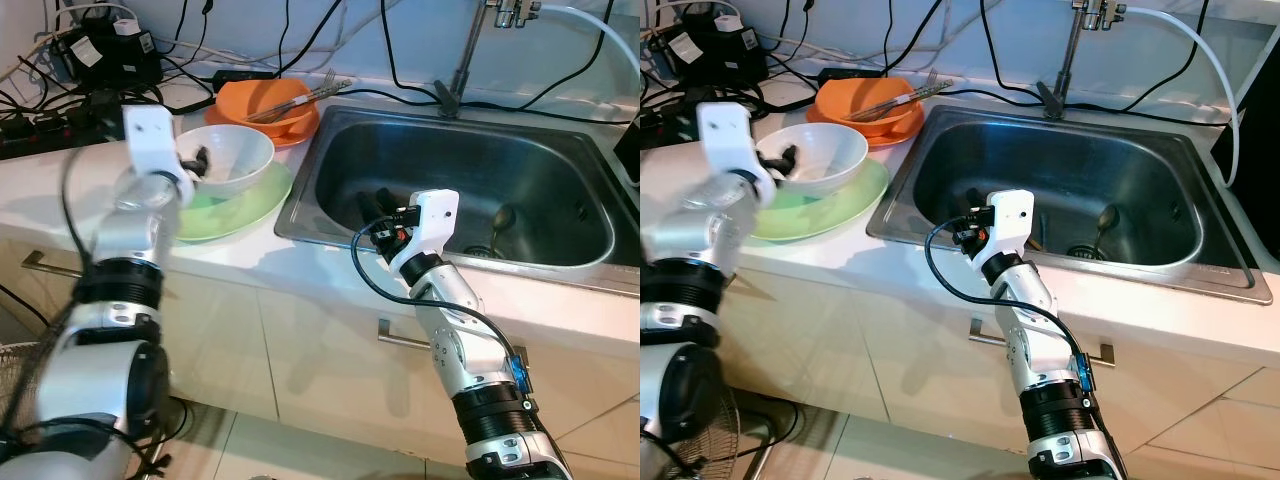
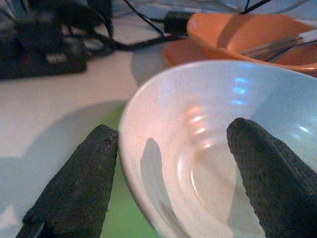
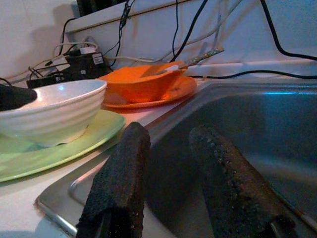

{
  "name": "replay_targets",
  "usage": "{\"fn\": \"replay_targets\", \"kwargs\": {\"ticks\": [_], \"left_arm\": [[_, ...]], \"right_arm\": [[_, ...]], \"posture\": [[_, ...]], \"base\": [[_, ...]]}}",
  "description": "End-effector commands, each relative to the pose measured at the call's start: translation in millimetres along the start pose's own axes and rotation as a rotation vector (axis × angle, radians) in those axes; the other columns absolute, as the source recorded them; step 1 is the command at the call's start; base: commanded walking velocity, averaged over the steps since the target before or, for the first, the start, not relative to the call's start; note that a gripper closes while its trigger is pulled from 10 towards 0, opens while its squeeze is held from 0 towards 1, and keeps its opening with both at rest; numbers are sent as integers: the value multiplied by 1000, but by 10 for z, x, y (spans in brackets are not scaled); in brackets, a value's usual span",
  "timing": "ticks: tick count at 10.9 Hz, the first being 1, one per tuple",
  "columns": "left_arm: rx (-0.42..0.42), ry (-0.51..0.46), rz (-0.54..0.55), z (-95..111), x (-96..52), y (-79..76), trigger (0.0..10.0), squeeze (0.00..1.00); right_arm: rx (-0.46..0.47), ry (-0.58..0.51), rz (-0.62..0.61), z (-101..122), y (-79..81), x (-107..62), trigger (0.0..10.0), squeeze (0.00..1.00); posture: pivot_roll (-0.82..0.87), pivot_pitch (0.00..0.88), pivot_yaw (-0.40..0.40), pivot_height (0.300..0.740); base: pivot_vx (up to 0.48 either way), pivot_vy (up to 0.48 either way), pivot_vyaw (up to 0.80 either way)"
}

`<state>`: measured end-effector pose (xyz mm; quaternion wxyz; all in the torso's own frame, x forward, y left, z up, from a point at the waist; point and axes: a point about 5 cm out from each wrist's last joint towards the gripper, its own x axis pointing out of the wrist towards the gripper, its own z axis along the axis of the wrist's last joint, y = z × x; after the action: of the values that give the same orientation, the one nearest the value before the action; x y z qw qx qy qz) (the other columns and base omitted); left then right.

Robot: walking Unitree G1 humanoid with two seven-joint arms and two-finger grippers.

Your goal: Kitchen organization

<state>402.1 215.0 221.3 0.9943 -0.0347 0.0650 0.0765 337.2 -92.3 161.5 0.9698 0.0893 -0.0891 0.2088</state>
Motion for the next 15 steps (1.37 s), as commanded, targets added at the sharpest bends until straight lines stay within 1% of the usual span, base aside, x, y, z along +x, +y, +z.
{"fn": "replay_targets", "kwargs": {"ticks": [1, 2, 5, 6, 7, 8, 15], "left_arm": [[-30, 34, -6, -68, -6, -21, 10000, 0], [-53, 57, -20, -128, -10, -67, 10000, 0], [-96, 86, -46, -193, -17, -159, 10000, 0], [-107, 92, -53, -211, -19, -176, 4706, 0], [-115, 96, -54, -223, -20, -181, 510, 0], [-120, 98, -53, -235, -23, -183, 0, 0], [-137, 86, -32, -254, -46, -179, 0, 0]], "right_arm": [[-4, -14, 3, 49, 10, 0, 10000, 0], [-7, -13, 0, 50, -5, -4, 10000, 0], [-10, -13, -4, 52, -14, -4, 10000, 0], [-12, -13, -3, 53, -14, -2, 10000, 0], [-12, -14, -3, 54, -16, 0, 10000, 0], [-14, -14, -3, 55, -20, 2, 10000, 0], [-21, -16, -6, 56, -32, 27, 10000, 0]], "posture": [[161, 48, 18, 740], [159, 47, 17, 740], [155, 43, 19, 740], [154, 42, 20, 740], [155, 42, 19, 740], [155, 42, 19, 740], [158, 15, 12, 740]], "base": [[0, 0, 0], [0, 0, 0], [0, 0, 0], [0, 0, 0], [0, 0, 0], [0, 0, 0], [0, 0, 0]]}}
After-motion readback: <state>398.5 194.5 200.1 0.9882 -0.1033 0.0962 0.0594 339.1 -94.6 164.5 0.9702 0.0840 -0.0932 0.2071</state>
